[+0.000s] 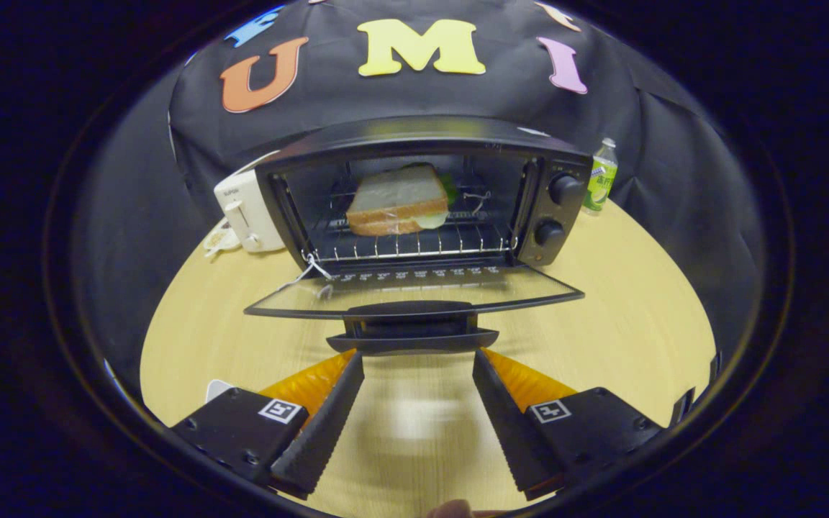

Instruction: Open the toaster oven, put the food inside, and close the toaster oven door.

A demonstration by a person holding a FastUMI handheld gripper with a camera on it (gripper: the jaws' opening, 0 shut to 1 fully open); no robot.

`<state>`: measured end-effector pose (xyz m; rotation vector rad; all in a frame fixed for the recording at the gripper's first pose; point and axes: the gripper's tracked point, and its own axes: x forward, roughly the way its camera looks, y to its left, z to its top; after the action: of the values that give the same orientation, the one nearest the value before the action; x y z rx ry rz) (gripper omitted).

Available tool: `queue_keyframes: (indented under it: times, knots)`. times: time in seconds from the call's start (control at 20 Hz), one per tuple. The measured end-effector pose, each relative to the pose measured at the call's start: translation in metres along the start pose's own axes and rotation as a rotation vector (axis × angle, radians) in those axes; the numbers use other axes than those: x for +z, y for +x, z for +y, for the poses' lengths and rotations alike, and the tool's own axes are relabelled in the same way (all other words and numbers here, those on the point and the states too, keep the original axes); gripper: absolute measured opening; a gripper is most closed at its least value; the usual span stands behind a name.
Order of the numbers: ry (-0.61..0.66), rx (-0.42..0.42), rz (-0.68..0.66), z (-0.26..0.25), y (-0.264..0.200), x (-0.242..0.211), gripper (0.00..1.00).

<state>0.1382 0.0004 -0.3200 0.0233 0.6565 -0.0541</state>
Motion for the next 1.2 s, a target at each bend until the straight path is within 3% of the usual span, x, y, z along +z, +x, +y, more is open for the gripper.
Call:
queue_keyframes:
  times: [0.45,1.2]
  knots:
    - [-0.027,0.037,-0.221,0.008,-0.024,0.116,1.00]
    - [-0.028,0.071,-0.590,-0.010,-0.265,0.268,1.00]
